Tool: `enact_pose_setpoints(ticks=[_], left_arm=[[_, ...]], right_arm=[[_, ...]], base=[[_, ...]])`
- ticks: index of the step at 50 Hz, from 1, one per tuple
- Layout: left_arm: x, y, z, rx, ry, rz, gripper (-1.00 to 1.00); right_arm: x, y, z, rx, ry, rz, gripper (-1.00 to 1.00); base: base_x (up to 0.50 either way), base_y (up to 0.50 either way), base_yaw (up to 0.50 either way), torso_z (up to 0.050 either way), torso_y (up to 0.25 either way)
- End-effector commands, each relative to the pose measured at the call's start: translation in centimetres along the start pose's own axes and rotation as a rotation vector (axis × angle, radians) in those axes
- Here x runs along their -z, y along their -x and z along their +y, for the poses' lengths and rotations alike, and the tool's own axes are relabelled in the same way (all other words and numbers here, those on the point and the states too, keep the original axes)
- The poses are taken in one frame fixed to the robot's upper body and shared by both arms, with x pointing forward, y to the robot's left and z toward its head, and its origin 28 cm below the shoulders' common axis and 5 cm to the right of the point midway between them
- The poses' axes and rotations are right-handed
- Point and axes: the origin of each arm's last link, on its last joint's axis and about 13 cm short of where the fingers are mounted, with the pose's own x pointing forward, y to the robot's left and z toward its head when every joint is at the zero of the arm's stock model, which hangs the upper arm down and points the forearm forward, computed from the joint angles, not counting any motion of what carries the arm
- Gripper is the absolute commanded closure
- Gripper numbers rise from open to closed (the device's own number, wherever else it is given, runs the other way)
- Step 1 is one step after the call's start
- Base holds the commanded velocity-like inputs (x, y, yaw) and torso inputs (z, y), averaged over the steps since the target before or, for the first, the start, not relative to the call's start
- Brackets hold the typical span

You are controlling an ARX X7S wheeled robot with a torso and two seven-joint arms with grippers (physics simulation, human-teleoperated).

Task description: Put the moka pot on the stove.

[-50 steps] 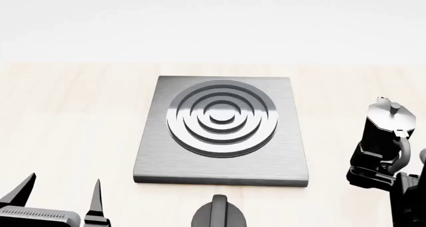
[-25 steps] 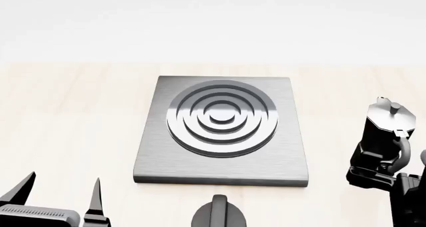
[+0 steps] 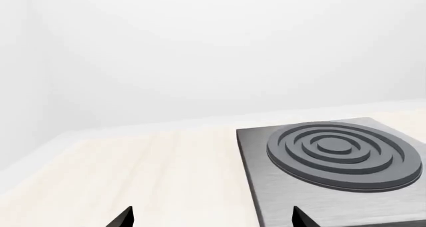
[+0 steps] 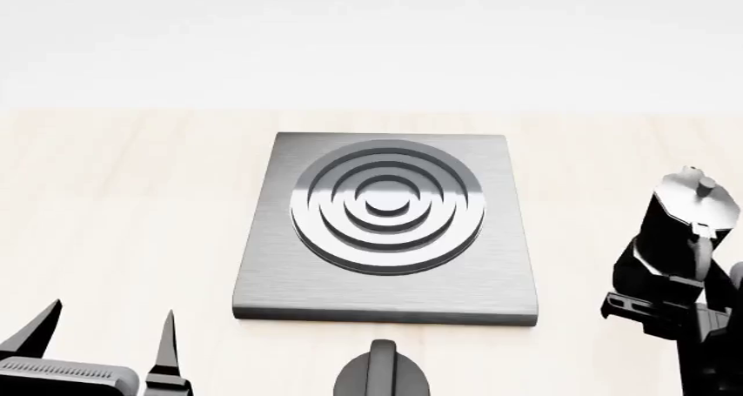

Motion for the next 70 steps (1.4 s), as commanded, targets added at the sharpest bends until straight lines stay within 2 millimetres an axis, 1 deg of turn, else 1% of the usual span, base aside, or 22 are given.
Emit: enact_pose_setpoints(ticks=[1,9,10,14,18,20,23,30,35,38,41,42,45,47,53,62,70], left_arm=[[-0.1,0.0,0.1,0.007,0.019,-0.013,-1.00],[-0.1,0.0,0.1,0.006,0.019,-0.012,-1.00],[-0.1,0.0,0.2,0.004,0.019,-0.013,-1.00],[-0.2,-0.1,0.2,0.005,0.019,-0.014,-1.00],[-0.3,-0.2,0.2,0.004,0.018,-0.017,-1.00],[-0.4,-0.2,0.3,0.003,0.018,-0.018,-1.00],[-0.4,-0.3,0.3,0.002,0.017,-0.019,-1.00],[-0.6,-0.4,0.3,0.004,0.016,-0.022,-1.00],[-0.6,-0.4,0.3,0.006,0.016,-0.023,-1.00],[-0.6,-0.5,0.3,0.006,0.016,-0.023,-1.00],[-0.6,-0.5,0.3,0.005,0.016,-0.021,-1.00],[-0.6,-0.4,0.3,0.005,0.017,-0.021,-1.00],[-0.6,-0.4,0.3,0.004,0.017,-0.019,-1.00],[-0.5,-0.4,0.3,0.004,0.018,-0.019,-1.00],[-0.5,-0.5,0.3,0.003,0.016,-0.021,-1.00],[-0.5,-0.5,0.2,0.004,0.019,-0.018,-1.00],[-0.6,-0.4,0.3,0.002,0.020,-0.020,-1.00]], right_arm=[[0.4,0.0,0.1,-0.020,0.011,-0.002,1.00],[0.2,-0.1,0.4,-0.037,0.023,-0.008,1.00],[-0.3,-0.2,0.7,-0.018,0.050,-0.043,1.00],[-2.6,-0.3,1.8,-0.039,0.117,-0.136,1.00],[-4.9,-0.3,3.6,-0.086,0.208,-0.211,1.00],[-5.5,-0.2,4.3,-0.122,0.220,-0.221,1.00],[-5.9,-0.4,4.7,-0.135,0.229,-0.226,1.00],[-5.5,-0.5,4.5,-0.135,0.232,-0.220,1.00],[-5.8,-0.4,4.6,-0.138,0.232,-0.226,1.00],[-5.9,-0.6,5.0,-0.148,0.235,-0.236,1.00],[-6.0,-1.2,5.6,-0.164,0.249,-0.246,1.00],[-6.0,-1.6,6.0,-0.166,0.285,-0.274,1.00],[-6.1,-2.2,6.6,-0.184,0.270,-0.280,1.00],[-6.2,-3.3,7.5,-0.190,0.297,-0.297,1.00],[-6.1,-5.0,9.2,-0.199,0.364,-0.329,1.00],[-5.9,-5.1,10.8,-0.219,0.393,-0.351,1.00],[-6.5,-5.2,12.1,-0.244,0.383,-0.373,1.00]], base=[[0.00,0.00,0.00,0.000,0.000],[0.00,0.00,0.00,0.000,0.000],[0.00,0.00,0.00,0.000,0.000],[0.00,0.00,0.00,0.000,0.000],[0.00,0.00,0.00,0.000,0.000],[0.00,0.00,0.00,0.000,0.000],[0.00,0.00,0.00,0.000,0.000],[0.00,0.00,0.00,0.000,0.000],[0.00,0.00,0.00,0.000,0.000],[0.00,0.00,0.00,0.000,0.000],[0.00,0.00,0.00,0.000,0.000],[0.00,0.00,0.00,0.000,0.000],[0.00,0.00,0.00,0.000,0.005],[0.00,0.00,0.00,0.000,0.000],[0.00,0.00,0.00,0.000,0.000],[0.00,0.00,0.00,0.000,0.001],[0.00,0.00,0.00,0.000,0.001]])
